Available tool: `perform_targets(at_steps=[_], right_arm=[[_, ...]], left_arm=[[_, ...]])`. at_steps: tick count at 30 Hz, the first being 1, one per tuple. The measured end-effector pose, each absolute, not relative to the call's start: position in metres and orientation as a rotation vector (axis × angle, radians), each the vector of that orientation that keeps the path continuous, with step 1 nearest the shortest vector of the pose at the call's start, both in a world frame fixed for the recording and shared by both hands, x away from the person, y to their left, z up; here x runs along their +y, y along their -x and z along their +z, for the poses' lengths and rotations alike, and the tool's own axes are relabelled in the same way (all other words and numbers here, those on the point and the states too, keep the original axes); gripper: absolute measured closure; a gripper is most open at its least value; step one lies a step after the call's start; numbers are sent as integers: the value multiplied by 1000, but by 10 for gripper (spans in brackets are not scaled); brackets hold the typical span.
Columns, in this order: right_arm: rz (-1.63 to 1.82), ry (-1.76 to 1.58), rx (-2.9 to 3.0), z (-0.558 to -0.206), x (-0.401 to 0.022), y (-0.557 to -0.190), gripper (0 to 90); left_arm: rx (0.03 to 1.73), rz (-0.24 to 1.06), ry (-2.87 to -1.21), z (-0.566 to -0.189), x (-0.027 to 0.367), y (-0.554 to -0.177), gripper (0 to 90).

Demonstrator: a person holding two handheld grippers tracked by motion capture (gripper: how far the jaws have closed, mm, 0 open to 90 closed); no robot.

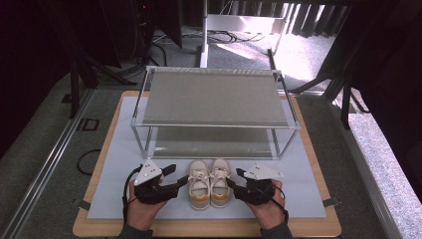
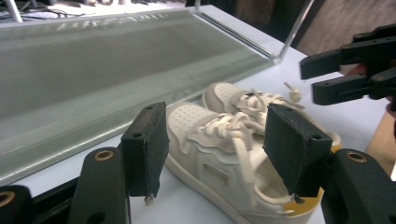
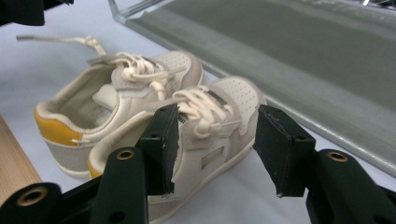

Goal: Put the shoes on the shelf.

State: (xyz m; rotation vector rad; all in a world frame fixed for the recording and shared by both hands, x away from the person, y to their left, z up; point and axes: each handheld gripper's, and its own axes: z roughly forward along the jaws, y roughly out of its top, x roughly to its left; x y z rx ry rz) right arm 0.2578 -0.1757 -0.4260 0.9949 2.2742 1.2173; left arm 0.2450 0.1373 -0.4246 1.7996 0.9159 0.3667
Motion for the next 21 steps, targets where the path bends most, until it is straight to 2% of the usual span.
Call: perform_targets(at_steps=[21], right_arm=[[1149, -1041, 2358, -442, -169, -262, 493]], left_arm=[[1006, 302, -1948, -451, 114, -254, 380]])
